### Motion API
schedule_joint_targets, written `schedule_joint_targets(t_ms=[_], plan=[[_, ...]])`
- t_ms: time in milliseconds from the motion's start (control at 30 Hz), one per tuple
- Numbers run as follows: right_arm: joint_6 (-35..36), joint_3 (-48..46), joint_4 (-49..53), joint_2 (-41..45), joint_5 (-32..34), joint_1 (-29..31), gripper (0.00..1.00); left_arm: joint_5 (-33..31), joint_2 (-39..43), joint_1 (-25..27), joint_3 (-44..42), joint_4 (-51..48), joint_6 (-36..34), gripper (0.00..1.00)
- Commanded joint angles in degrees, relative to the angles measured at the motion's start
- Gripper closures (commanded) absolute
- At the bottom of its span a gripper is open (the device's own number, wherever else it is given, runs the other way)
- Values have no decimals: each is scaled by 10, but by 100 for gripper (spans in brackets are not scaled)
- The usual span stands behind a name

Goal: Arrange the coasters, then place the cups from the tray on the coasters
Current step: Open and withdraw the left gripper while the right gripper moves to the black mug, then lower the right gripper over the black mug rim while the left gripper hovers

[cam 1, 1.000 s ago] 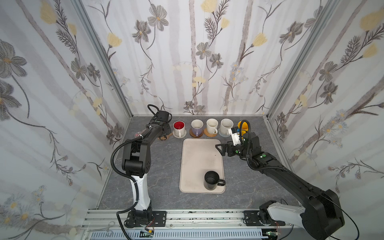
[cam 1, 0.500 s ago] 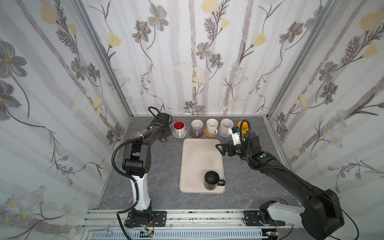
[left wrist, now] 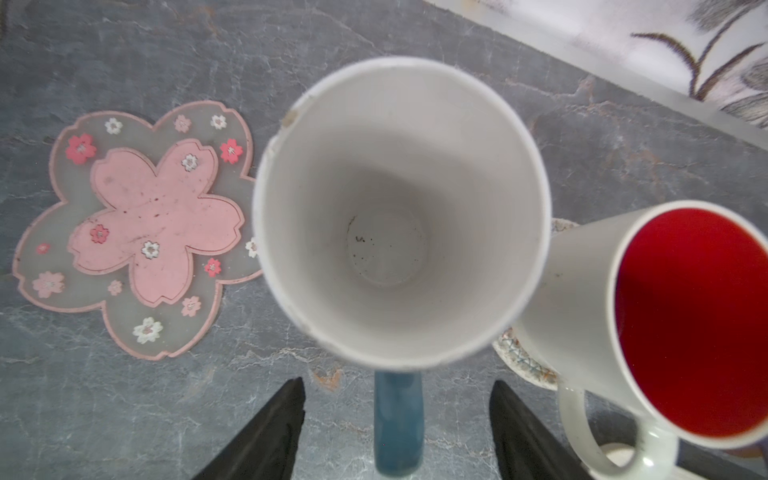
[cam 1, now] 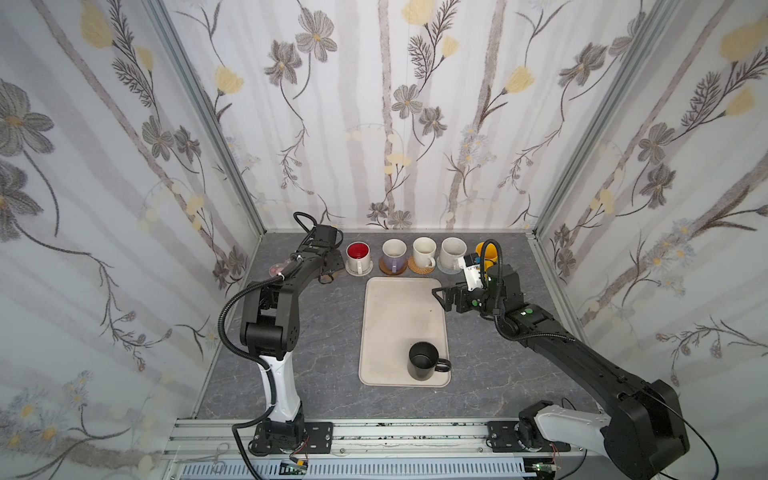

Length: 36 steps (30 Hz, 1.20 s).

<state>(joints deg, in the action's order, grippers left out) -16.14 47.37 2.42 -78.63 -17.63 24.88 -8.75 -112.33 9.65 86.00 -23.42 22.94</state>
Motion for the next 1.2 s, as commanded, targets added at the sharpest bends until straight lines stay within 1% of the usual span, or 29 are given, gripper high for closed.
schedule_joint_targets(t_ms=[0, 67, 100, 267, 400, 467, 567, 633, 733, 833, 900, 967, 1000, 1033, 1100, 1167], plan=[[12, 8, -4, -6, -3, -1, 0, 4, 23, -1, -2, 11, 5, 12], [14, 10, 4, -7, 12, 0, 0, 12, 40, -1, -6, 11, 4, 2], [17, 7, 5, -6, 25, 1, 0, 17, 51, -1, -9, 11, 4, 0], [37, -7, -2, -7, 37, 9, 0, 50, 116, 8, -41, 14, 12, 0], [75, -25, 5, 21, 65, 38, 1, 54, 163, 37, -62, 17, 13, 0], [77, -34, 18, 40, 72, 43, 2, 56, 179, 56, -72, 17, 18, 0], [68, -47, 49, 68, 78, 43, 4, 63, 201, 91, -88, 19, 28, 0], [54, -67, 61, 87, 70, 44, 7, 60, 217, 114, -103, 21, 33, 0], [23, -88, 75, 103, 51, 45, 16, 60, 245, 145, -138, 25, 42, 0], [-4, -110, 87, 114, 34, 49, 23, 63, 282, 175, -187, 38, 52, 5], [-22, -133, 82, 129, 17, 49, 29, 63, 309, 199, -233, 51, 60, 11], [-36, -153, 79, 147, 4, 50, 35, 63, 336, 222, -283, 70, 66, 20], [-43, -160, 80, 153, -1, 50, 38, 62, 348, 236, -311, 80, 68, 27], [-46, -166, 83, 158, -4, 51, 39, 60, 358, 247, -332, 88, 70, 34], [-48, -175, 94, 164, -7, 57, 38, 57, 382, 270, -371, 101, 74, 49], [-59, -181, 89, 166, -7, 72, 30, 58, 399, 291, -400, 110, 74, 57]])
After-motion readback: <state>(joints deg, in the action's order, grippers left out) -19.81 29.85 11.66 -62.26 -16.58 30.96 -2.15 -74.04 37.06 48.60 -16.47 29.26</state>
